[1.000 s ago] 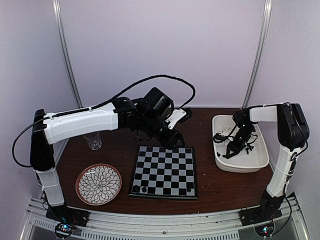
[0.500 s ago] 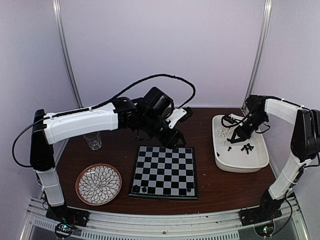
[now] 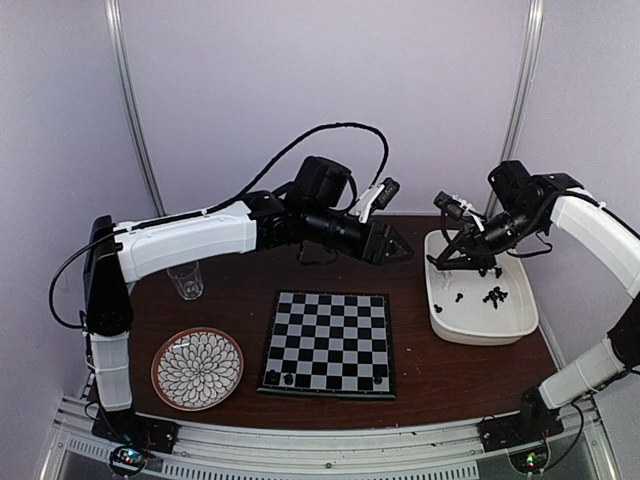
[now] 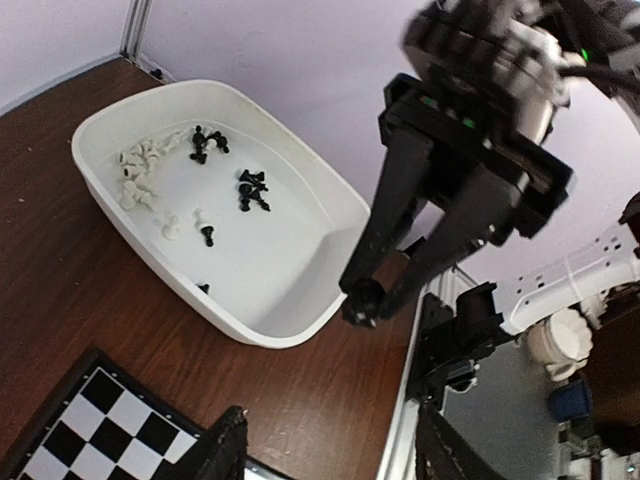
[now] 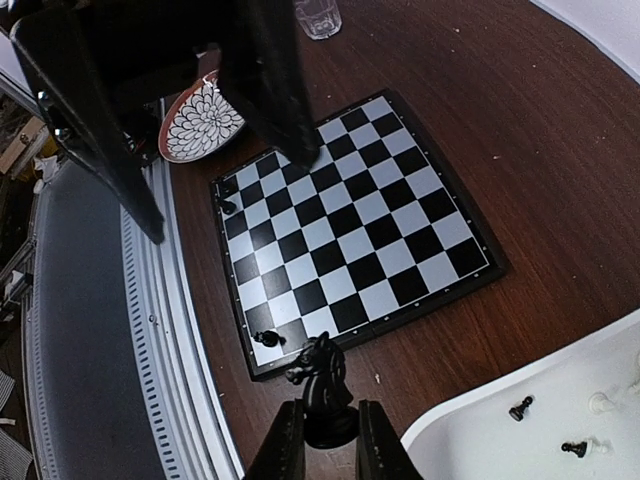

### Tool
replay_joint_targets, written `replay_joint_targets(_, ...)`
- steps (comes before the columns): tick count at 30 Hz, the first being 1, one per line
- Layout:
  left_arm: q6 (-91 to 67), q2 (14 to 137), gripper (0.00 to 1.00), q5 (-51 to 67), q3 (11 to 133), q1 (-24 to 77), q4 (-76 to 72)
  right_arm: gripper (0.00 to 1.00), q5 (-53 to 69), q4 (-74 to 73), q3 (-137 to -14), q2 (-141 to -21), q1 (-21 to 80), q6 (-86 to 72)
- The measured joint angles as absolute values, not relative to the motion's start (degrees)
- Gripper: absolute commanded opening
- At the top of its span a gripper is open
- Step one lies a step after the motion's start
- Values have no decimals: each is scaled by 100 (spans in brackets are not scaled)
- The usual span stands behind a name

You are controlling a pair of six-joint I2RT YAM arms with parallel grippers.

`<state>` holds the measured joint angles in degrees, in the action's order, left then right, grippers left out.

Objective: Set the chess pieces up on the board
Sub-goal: Pass from the right arm to the left

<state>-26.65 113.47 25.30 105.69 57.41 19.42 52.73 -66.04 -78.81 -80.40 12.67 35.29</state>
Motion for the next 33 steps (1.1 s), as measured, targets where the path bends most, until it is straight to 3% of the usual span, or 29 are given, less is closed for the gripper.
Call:
replay_joint_targets(9, -4729, 11804, 37, 3356, 10506, 5688, 735, 9, 4842, -6447, -7881, -7896, 1994, 3398)
replay_joint_targets(12, -5113, 11876, 34, 3520, 10492, 5688, 416, 9, 4692, -6423, -7881, -7896, 2132, 3391)
replay_joint_targets(16, -5417, 11928, 34, 3656, 10488, 5686, 252, 9, 4571, -6359, -7881, -7885, 2187, 3363)
replay_joint_targets(19, -5546, 11935, 44, 3699, 10457, 5682, 244, 9, 4508, -6326, -7881, -7859, 2189, 3319)
replay_joint_targets(23, -5649, 11935, 47, 3697, 10412, 5682, 263, 9, 4473, -6320, -7883, -7819, 2189, 3301)
replay_joint_targets(33, -5824, 11937, 24, 3704, 10252, 5662, 250, 9, 4364, -6307, -7883, -7782, 2189, 3293)
